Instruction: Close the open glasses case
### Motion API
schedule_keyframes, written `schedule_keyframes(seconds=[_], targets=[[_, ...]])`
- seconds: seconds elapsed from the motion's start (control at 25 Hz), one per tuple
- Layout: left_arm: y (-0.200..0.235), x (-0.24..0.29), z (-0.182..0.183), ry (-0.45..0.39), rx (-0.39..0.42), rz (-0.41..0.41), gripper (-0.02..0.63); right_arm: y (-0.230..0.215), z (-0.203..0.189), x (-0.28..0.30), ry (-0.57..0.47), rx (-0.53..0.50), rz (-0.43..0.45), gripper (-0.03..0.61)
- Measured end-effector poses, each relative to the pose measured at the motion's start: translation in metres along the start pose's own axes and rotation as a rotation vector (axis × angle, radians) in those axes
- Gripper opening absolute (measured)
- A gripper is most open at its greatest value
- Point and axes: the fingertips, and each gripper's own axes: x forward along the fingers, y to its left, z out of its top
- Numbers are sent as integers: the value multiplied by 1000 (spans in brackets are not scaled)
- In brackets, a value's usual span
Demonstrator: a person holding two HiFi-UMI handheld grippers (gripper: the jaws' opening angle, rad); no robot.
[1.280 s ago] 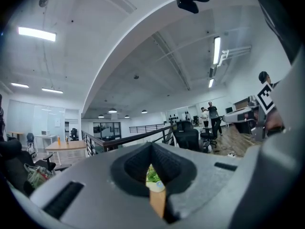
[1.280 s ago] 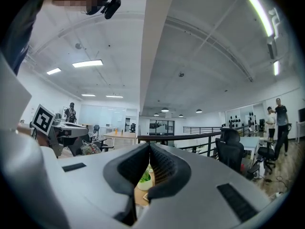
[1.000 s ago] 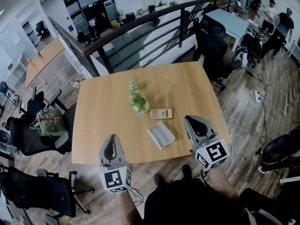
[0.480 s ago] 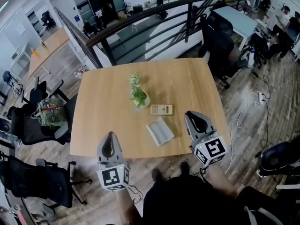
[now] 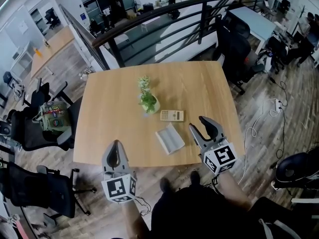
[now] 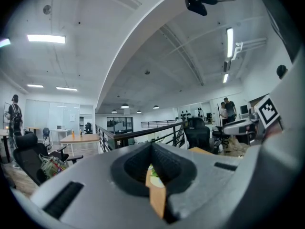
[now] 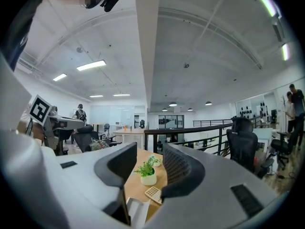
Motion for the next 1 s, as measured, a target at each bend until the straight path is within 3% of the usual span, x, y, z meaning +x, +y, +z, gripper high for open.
schedule_keyframes(seconds=[0.2, 0.52, 0.64, 0.76, 1.0], targets=[[7, -12, -3, 12, -2, 30, 0, -2, -74, 35, 138, 53, 30, 179], [33, -36, -13, 46, 8, 101, -2, 2, -255, 78, 487, 156, 62, 169], [42, -45, -17, 61, 16, 123, 0, 6, -303, 76, 584, 224, 57, 161], [48, -50, -18, 70, 24, 135, 0, 6, -329, 74, 643, 244, 46, 155], [53, -55, -17, 80, 40, 150, 0, 12, -339, 80, 667, 243, 70, 130]])
